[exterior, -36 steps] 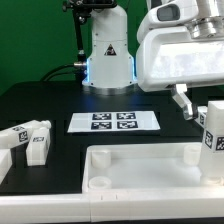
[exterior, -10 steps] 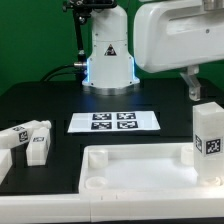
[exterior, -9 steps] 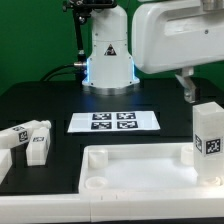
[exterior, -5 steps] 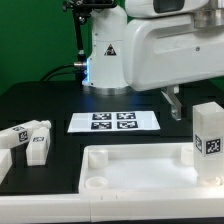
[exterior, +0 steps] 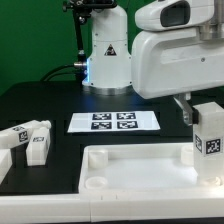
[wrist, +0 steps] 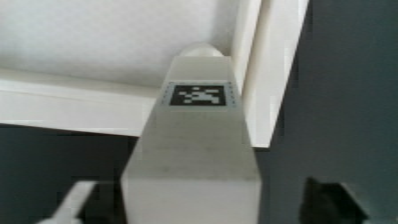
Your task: Assemble desk
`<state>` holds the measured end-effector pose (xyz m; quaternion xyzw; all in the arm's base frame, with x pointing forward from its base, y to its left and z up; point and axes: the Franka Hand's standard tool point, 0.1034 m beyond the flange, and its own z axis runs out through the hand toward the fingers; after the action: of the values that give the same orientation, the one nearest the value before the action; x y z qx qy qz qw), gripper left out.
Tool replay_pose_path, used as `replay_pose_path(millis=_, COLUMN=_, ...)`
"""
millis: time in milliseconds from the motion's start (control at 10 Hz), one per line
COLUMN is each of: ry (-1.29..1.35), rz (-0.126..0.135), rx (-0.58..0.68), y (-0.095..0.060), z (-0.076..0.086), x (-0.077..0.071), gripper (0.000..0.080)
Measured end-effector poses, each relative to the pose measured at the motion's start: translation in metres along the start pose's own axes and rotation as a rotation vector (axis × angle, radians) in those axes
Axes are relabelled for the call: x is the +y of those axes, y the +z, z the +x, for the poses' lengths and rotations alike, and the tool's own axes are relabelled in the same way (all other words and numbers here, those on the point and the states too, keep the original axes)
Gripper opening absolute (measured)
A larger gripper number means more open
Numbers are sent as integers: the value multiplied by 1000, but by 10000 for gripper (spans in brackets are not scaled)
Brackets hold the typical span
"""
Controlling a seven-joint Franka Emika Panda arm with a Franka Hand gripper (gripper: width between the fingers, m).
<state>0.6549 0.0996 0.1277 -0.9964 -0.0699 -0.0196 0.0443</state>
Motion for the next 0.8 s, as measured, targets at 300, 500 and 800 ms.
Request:
replay_pose_path(millis=300, ry=210, rz=2, rx=0, y=1, z=0, x=-1, gripper=284)
replay_pose_path(millis=500, ry=524, rz=-6, rx=45, y=1, z=-5, x=-4, gripper=284)
replay_pose_path(millis=800, ry=1013, rz=1, rx=80, y=2, z=-9, x=-2, gripper=284)
